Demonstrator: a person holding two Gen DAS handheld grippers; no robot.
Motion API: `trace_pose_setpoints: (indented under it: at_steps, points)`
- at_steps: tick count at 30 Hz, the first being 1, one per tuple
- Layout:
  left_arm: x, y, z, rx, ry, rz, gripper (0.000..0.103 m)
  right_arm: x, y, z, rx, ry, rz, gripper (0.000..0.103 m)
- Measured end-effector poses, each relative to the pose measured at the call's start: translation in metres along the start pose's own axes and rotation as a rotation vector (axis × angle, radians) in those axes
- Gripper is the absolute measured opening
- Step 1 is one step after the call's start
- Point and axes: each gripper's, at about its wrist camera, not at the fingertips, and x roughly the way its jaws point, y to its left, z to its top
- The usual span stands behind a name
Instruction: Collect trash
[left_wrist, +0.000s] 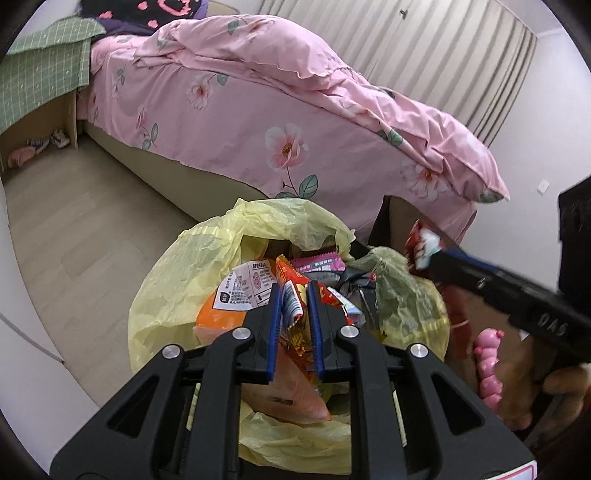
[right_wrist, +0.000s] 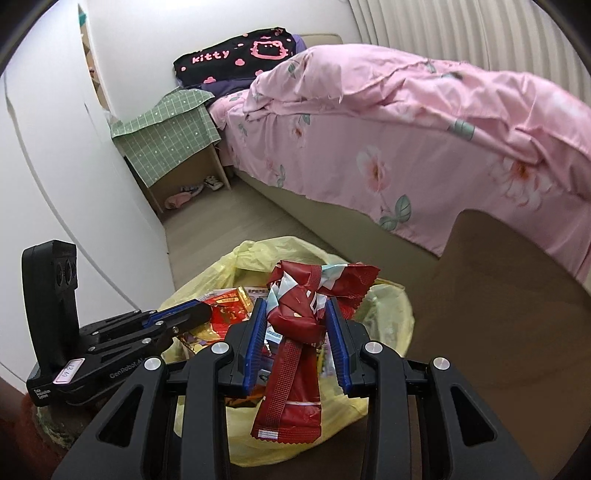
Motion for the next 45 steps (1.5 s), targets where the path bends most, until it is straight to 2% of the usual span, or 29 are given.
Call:
trace_pose_setpoints:
  at_steps: [2,4,6,7,9,15,17,20,25,30,34,38,45]
  points:
    - [-0.002,0.001,0.001,-0.016,-0.001,-0.010,0.018,0.006,0.000,-0.002,-0.003,0.007,0.001,0.033]
    - [-0.005,0.004,0.001,-0.041,-0.006,-0.021,0.030,0.009,-0.001,-0.004,0.010,0.025,0.013,0.034]
    - [-0.011,0.007,0.003,-0.076,-0.021,-0.037,0.047,0.011,-0.005,-0.004,0.037,0.043,0.022,0.039]
    - [-0.017,0.007,0.005,-0.091,-0.037,-0.043,0.049,0.009,-0.006,-0.004,0.041,0.040,0.024,0.046]
    - [-0.025,0.006,0.007,-0.097,-0.052,-0.042,0.058,0.001,-0.006,-0.005,0.041,0.024,0.011,0.047]
    - [-0.049,-0.016,0.006,-0.040,-0.045,-0.024,0.078,-0.054,-0.005,-0.017,0.073,-0.052,-0.037,0.048]
    - [-0.061,-0.029,0.001,0.013,-0.043,-0.005,0.082,-0.081,0.001,-0.029,0.061,-0.077,-0.094,0.048]
    - [-0.081,-0.047,-0.012,0.078,-0.049,0.005,0.084,-0.116,0.011,-0.052,0.062,-0.098,-0.182,0.048]
    - [-0.117,-0.076,-0.040,0.200,-0.052,0.031,0.084,-0.165,0.033,-0.092,0.067,-0.126,-0.255,0.048]
    - [-0.153,-0.099,-0.068,0.302,-0.048,0.116,0.084,-0.206,0.060,-0.130,0.078,-0.160,-0.335,0.048]
    - [-0.175,-0.100,-0.080,0.280,-0.026,0.135,0.084,-0.226,0.075,-0.152,0.125,-0.154,-0.317,0.048]
    - [-0.196,-0.098,-0.084,0.279,-0.073,0.187,0.084,-0.234,0.087,-0.164,0.140,-0.162,-0.343,0.048]
    - [-0.210,-0.095,-0.083,0.288,-0.105,0.165,0.084,-0.237,0.102,-0.166,0.134,-0.176,-0.364,0.048]
